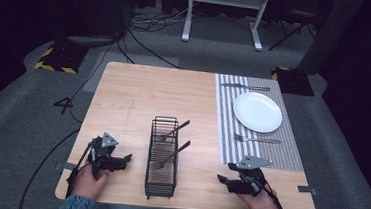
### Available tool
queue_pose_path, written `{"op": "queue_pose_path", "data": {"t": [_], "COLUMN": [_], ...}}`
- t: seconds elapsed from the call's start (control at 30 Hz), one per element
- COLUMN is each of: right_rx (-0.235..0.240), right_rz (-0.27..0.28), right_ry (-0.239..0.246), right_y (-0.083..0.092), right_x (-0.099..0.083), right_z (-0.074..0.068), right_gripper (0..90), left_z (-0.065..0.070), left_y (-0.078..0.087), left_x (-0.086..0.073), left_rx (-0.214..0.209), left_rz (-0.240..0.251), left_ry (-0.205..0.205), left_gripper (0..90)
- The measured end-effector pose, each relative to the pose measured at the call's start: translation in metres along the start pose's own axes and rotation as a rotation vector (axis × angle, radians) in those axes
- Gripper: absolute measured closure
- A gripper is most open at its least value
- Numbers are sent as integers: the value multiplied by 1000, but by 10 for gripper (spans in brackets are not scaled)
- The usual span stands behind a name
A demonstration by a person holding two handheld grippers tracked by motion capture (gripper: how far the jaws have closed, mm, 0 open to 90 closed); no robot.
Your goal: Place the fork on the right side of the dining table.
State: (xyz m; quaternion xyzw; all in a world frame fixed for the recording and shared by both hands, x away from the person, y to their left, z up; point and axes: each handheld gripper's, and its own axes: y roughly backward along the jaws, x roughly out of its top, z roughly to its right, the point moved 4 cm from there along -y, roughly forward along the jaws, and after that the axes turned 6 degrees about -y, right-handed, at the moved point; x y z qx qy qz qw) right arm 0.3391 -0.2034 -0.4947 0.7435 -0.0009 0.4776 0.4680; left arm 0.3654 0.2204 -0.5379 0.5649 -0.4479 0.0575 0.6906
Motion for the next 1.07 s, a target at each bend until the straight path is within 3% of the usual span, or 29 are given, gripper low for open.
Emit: {"op": "queue_pose_path", "data": {"t": [0.13, 0.23, 0.47, 0.57, 0.6, 0.7, 0.8, 1.07], "right_rx": [-6, -49, -59, -52, -48, -53, -20, -29], "right_rz": [-17, -24, -9, -13, -18, 43, 23, 18], "right_ry": [0, 28, 34, 15, 4, 8, 42, 36], "right_y": [-8, -12, -20, -24, -26, -30, -32, -32], "right_x": [-4, -8, -13, -16, -18, -23, -23, -23], "right_z": [1, 4, 9, 13, 13, 15, 13, 12], "right_gripper": [382, 389, 385, 381, 360, 251, 147, 133], "left_z": [0, 0, 0, 0, 0, 0, 0, 0], "left_y": [0, 0, 0, 0, 0, 0, 0, 0], "left_x": [0, 0, 0, 0, 0, 0, 0, 0], "left_rx": [0, 0, 0, 0, 0, 0, 0, -1], "left_rz": [0, 0, 0, 0, 0, 0, 0, 0], "left_ry": [0, 0, 0, 0, 0, 0, 0, 0], "left_gripper": [122, 122, 122, 122, 122, 122, 122, 122]}}
